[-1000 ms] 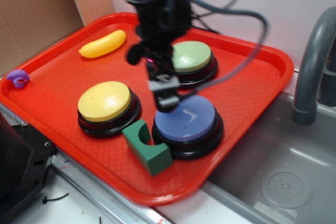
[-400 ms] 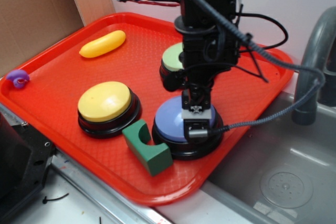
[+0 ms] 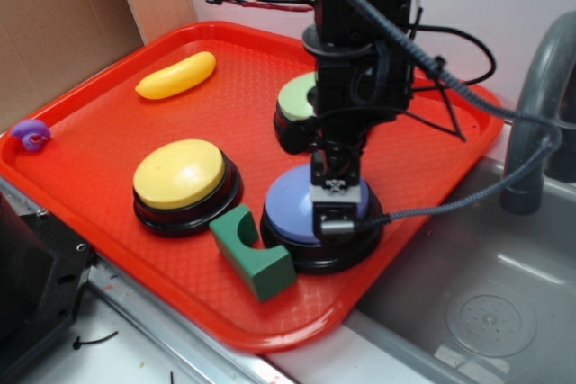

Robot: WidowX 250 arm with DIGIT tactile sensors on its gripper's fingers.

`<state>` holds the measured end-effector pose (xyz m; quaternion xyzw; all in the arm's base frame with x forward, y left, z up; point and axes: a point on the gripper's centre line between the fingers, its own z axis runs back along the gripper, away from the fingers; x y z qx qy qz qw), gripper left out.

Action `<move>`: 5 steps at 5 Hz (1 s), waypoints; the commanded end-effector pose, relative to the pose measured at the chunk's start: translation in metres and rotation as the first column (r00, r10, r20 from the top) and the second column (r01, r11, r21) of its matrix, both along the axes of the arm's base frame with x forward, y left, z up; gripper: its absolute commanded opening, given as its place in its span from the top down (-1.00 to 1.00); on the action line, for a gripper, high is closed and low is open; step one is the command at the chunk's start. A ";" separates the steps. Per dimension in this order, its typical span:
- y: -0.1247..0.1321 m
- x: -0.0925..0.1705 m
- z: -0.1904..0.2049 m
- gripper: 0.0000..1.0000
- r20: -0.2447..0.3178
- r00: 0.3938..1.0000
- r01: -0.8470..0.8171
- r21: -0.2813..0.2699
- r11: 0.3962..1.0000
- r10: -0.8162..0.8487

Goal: Push the purple button.

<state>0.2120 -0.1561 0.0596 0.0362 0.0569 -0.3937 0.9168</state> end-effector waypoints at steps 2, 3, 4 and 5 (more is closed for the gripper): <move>0.020 -0.011 0.082 -1.00 0.097 0.973 -0.204 -0.079 0.976 0.211; 0.028 -0.016 0.091 -1.00 0.085 0.962 -0.252 -0.096 0.963 0.260; 0.040 -0.019 0.101 -1.00 0.075 0.943 -0.317 -0.103 0.943 0.325; 0.053 -0.025 0.108 -1.00 0.054 0.918 -0.384 -0.121 0.915 0.393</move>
